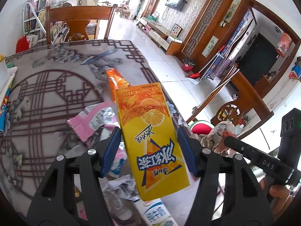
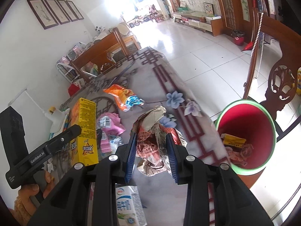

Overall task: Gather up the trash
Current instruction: 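Carry the drink carton and crumpled paper with both tools over the red bucket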

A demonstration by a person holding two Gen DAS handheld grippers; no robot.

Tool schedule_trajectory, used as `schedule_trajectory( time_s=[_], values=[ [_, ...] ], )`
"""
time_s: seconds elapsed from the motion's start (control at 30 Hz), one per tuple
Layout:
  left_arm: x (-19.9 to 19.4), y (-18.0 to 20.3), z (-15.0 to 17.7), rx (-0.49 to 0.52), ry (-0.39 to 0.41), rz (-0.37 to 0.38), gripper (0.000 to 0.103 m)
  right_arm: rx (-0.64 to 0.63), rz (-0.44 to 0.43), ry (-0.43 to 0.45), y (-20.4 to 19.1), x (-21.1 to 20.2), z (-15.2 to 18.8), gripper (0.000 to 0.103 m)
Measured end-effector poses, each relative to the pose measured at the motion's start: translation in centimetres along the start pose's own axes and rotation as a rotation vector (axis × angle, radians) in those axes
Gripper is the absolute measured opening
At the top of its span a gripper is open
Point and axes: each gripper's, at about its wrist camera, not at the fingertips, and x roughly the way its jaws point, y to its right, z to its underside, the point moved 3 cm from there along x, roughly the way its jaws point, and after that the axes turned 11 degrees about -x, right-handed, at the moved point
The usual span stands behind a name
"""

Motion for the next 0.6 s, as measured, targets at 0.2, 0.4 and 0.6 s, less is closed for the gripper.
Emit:
schedule_trajectory(
  time_s=[0.2,0.4,0.6],
  values=[
    [0.9,2.2,0.3,0.011,-0.001,0.002,0.059,0.011,0.003,0.012,2.7,-0.9,-0.1,0.031],
    [2.4,5.0,0.8,0.026,-0.011,0.002,0.059,0.029,0.001,0.019,5.6,-1.7,0.1,0.031],
    [4.0,7.9,1.5,0.048,-0.025,0.007,0.059,0.054,0.015,0.022,9.0,-2.5,0.0,0.031]
  ],
)
